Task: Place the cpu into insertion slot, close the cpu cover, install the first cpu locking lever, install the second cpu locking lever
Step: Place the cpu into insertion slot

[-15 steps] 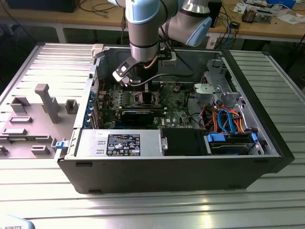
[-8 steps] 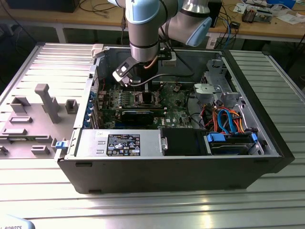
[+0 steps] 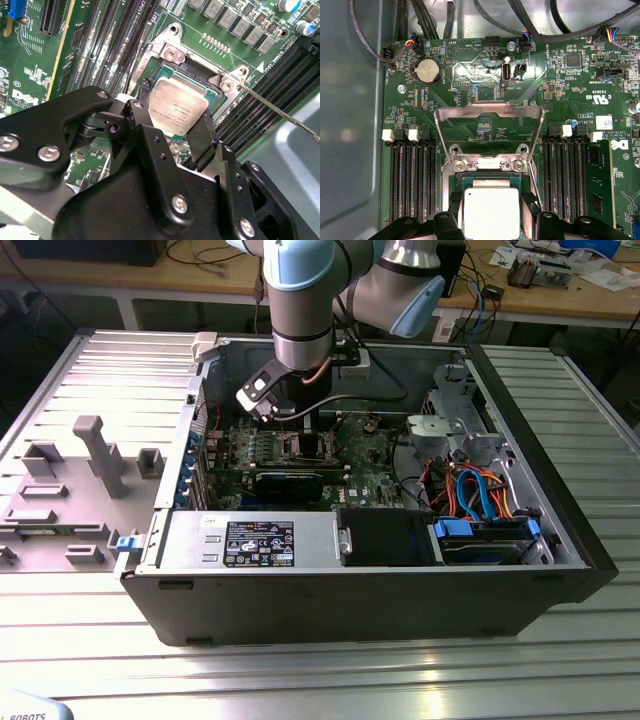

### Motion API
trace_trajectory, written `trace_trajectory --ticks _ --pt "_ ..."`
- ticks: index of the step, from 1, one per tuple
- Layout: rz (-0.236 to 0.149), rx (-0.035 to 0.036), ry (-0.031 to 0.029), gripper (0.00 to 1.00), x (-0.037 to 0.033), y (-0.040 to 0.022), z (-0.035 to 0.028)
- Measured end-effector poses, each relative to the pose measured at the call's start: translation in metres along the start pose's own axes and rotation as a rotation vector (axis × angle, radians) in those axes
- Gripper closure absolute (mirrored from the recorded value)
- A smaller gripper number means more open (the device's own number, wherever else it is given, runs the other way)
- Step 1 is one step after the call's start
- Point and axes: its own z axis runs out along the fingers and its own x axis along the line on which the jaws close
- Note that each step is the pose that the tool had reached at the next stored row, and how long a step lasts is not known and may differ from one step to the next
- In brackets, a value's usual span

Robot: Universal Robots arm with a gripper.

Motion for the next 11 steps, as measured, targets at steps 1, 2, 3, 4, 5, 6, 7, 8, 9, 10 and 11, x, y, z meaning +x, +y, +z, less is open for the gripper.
trace_trajectory --ticks 1,2,3,4,5,6,7,8,9,10,11 --pt "0.001 -0.0001 0.0 0.45 0.0 0.0 0.0002" --pt "0.001 0.0001 -0.0003 0.45 0.0 -0.0001 0.0008" --pt "0.001 0.0 -0.0004 0.45 0.0 -0.0001 0.0012" --pt "0.001 0.0002 -0.0005 0.45 -0.0001 -0.0001 0.0013" --pt "0.001 0.0001 -0.0004 0.45 0.0 -0.0002 0.0013" --pt "0.001 0.0 -0.0003 0.45 0.0 -0.0001 0.0014" --pt "0.001 -0.0001 -0.0003 0.45 0.0 -0.0001 0.0014" --pt "0.001 -0.0001 -0.0003 0.45 0.0 -0.0001 0.0014" --pt "0.001 -0.0005 0.0005 0.45 0.0002 0.0 0.0017" --pt "0.001 -0.0005 0.0004 0.45 0.0002 -0.0001 0.0017" --pt "0.001 -0.0004 0.0002 0.45 0.0001 -0.0001 0.0017"
